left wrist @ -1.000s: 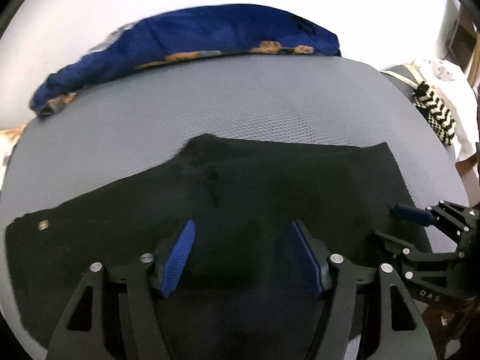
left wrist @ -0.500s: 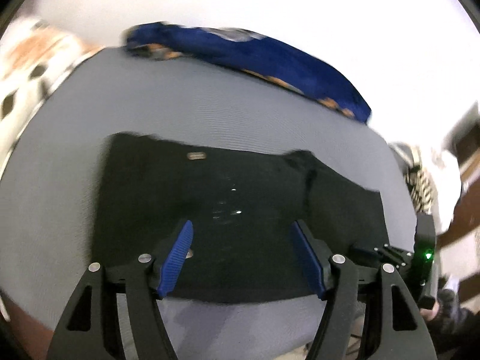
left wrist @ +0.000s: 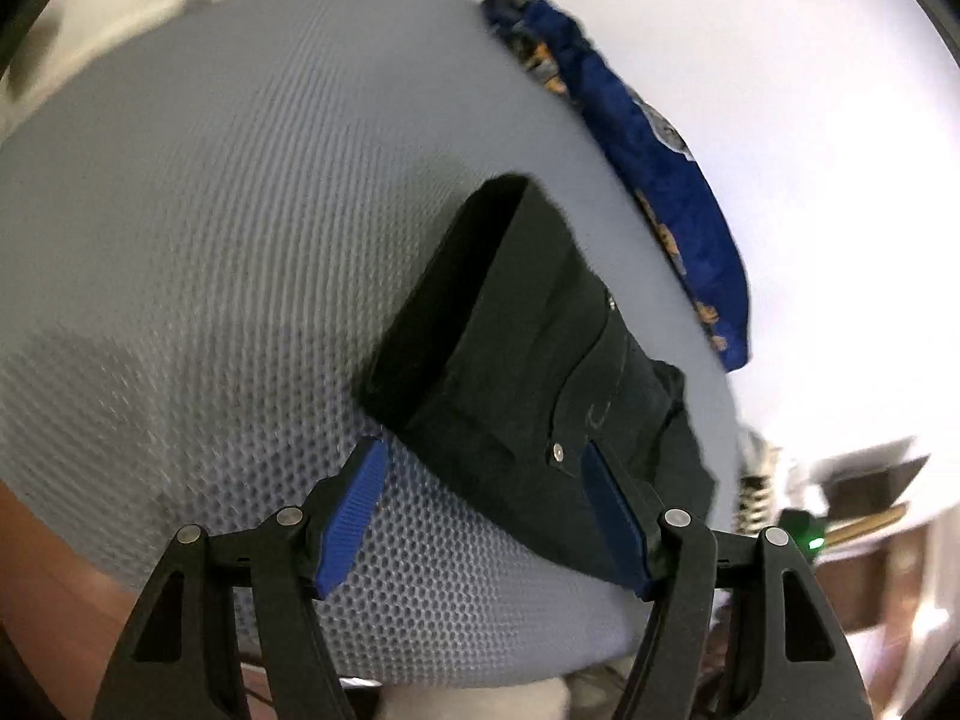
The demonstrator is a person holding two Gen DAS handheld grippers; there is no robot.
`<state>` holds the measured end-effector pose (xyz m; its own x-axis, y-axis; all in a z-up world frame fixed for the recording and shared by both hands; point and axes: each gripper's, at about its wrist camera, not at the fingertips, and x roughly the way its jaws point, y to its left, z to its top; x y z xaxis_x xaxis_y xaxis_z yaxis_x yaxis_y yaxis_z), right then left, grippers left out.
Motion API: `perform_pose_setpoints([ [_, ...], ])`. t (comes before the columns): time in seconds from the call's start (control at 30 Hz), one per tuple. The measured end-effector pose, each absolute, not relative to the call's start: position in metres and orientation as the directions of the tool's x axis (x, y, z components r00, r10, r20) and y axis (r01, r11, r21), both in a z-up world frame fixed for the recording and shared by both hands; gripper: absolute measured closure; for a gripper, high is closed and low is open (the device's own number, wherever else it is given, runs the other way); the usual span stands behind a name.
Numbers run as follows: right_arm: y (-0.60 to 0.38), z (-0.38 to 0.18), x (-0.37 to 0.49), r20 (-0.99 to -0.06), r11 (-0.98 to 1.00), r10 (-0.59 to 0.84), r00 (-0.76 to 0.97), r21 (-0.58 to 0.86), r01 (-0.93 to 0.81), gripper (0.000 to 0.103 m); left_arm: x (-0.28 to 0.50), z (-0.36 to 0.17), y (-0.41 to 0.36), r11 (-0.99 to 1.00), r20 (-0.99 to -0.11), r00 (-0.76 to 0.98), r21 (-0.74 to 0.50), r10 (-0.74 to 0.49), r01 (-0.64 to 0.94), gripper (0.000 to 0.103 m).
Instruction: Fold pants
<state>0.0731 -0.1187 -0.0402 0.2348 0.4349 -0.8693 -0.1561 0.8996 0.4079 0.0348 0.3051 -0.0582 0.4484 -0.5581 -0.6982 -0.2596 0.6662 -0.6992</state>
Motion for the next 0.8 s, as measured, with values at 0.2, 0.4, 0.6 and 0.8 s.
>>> perform_pose_setpoints([
  [0.2,-0.119,-0.049,0.074,-0.887,0.913,0.405,0.222,0.382,-0.141,0.046,0.037,-0.087,0.321,0.574,-0.644,0.459,-0.761,-0.612,-0.303,0.035],
  [0.4,-0.115,-0.049,0.073,-0.893,0.920,0.390,0.226,0.366,-0.140,0.043,0.038,-0.098,0.332,0.507,-0.569,0.484,-0.819,-0.664,-0.267,0.035],
  [0.6,-0.114,-0.049,0.074,-0.895,0.923,0.384,0.228,0.363,-0.128,0.041,0.051,-0.097,0.326,0.531,-0.562,0.476,-0.820,-0.677,-0.212,0.035],
  [0.8,-0.115,-0.050,0.072,-0.893,0.924,0.383,0.236,0.364,-0.119,0.038,0.065,-0.094,0.315,0.563,-0.561,0.459,-0.813,-0.689,-0.147,0.035],
])
